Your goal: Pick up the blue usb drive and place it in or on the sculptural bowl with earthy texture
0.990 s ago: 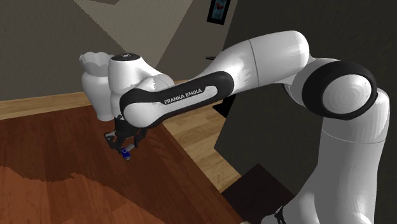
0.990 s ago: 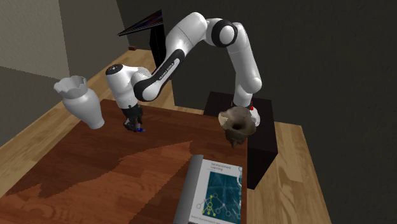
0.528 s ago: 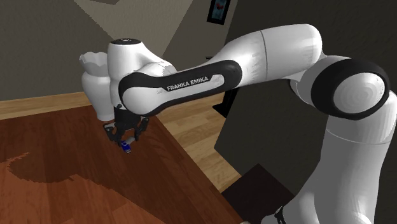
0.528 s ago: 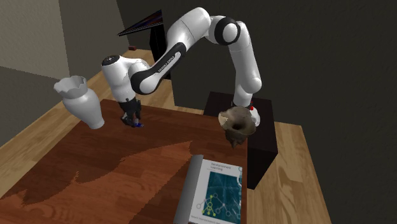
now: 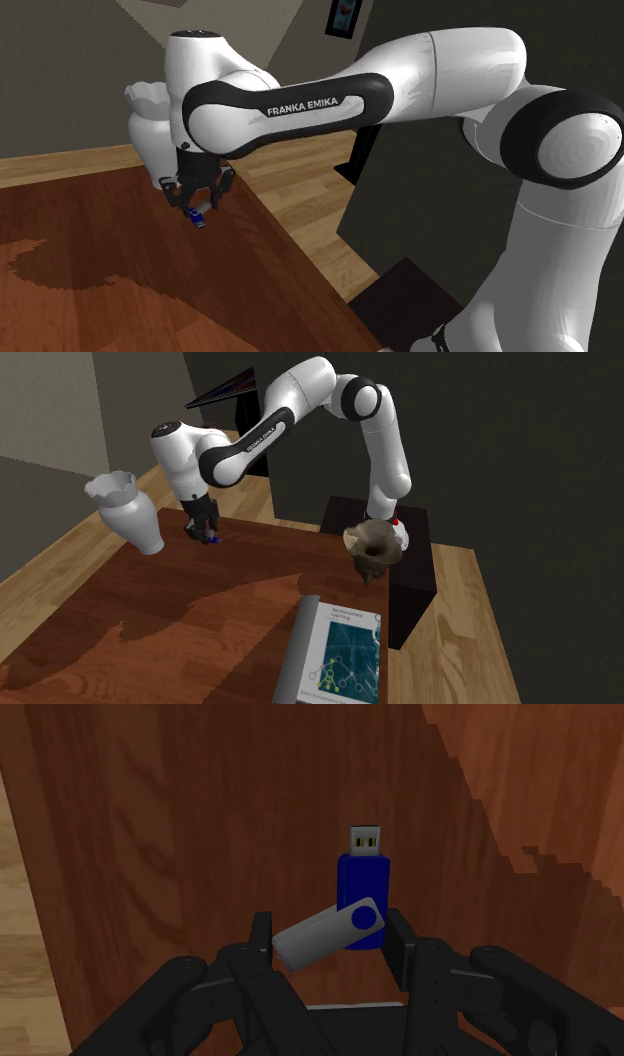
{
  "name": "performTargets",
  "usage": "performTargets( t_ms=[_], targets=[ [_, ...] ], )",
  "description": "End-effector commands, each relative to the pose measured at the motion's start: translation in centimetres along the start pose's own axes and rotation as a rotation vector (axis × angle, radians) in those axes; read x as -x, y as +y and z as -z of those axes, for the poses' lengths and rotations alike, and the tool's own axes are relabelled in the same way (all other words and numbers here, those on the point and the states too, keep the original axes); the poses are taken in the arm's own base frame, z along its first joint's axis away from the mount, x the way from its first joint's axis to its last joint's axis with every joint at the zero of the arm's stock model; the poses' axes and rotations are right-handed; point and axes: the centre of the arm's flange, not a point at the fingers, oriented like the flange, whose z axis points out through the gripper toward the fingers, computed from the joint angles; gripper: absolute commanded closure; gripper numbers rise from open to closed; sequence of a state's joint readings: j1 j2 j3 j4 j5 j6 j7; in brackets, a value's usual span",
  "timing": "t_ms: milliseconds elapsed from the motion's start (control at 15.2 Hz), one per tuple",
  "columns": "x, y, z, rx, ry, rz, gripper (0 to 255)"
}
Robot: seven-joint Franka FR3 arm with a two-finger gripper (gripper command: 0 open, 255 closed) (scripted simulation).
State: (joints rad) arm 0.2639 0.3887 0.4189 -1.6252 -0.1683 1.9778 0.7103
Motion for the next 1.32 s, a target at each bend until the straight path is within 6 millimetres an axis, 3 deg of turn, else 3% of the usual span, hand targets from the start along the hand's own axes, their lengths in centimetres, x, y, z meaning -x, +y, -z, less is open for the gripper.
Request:
performTargets(
  t_ms=[0, 1056, 1254],
  targets=[
    [0.0, 0.1, 1.1, 0.000, 0.000, 0.000, 255],
    [0.0, 0.1, 9.4, 0.000, 0.000, 0.000, 255],
    [3.9, 0.8, 9.4, 0.000, 0.000, 0.000, 255]
  ],
)
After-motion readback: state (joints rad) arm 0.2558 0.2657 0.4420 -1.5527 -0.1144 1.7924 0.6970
